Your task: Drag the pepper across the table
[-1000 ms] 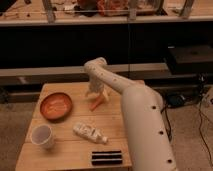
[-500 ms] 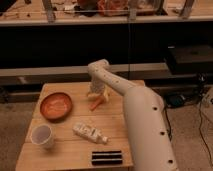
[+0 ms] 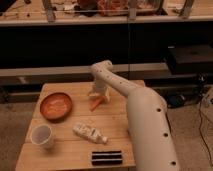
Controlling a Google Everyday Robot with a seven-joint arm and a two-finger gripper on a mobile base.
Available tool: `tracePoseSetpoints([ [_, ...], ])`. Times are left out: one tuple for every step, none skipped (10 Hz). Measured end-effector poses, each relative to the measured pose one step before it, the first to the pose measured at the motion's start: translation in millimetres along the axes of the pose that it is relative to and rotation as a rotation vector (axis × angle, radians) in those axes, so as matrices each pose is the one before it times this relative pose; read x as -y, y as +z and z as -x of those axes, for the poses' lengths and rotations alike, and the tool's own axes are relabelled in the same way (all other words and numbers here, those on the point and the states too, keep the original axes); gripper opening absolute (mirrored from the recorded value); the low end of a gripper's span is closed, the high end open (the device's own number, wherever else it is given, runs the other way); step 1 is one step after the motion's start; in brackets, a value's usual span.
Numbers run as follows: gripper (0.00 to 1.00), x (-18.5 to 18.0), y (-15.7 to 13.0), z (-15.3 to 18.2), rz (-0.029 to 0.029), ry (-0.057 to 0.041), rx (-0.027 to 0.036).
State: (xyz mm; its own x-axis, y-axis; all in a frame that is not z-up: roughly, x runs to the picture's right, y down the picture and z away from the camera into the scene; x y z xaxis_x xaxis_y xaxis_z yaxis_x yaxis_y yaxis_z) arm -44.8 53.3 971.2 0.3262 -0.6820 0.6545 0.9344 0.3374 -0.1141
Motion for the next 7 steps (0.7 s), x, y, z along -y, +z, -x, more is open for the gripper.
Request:
tracePoseSetpoints([
  [0.77, 0.77, 0.39, -1.17, 0.00397, -0.00016, -0.00735],
  [0.69, 1.51, 0.68, -0.22, 0.00386, -0.00209, -0.00483],
  [0.58, 1.82, 0.63, -0.13, 0.00461, -0.00233, -0.00401],
  [0.5, 1.67, 0.25, -0.19, 0.00263, -0.00087, -0.0025],
  [0.39, -1.6, 0.71, -0.53, 0.00859, 0.00224, -0.0002],
  [0.32, -3.14, 0.45, -1.57, 0.00501, 0.00581, 0.0001],
  [0.29, -0.47, 0.51, -0.55, 0.00382, 0.00161, 0.00094],
])
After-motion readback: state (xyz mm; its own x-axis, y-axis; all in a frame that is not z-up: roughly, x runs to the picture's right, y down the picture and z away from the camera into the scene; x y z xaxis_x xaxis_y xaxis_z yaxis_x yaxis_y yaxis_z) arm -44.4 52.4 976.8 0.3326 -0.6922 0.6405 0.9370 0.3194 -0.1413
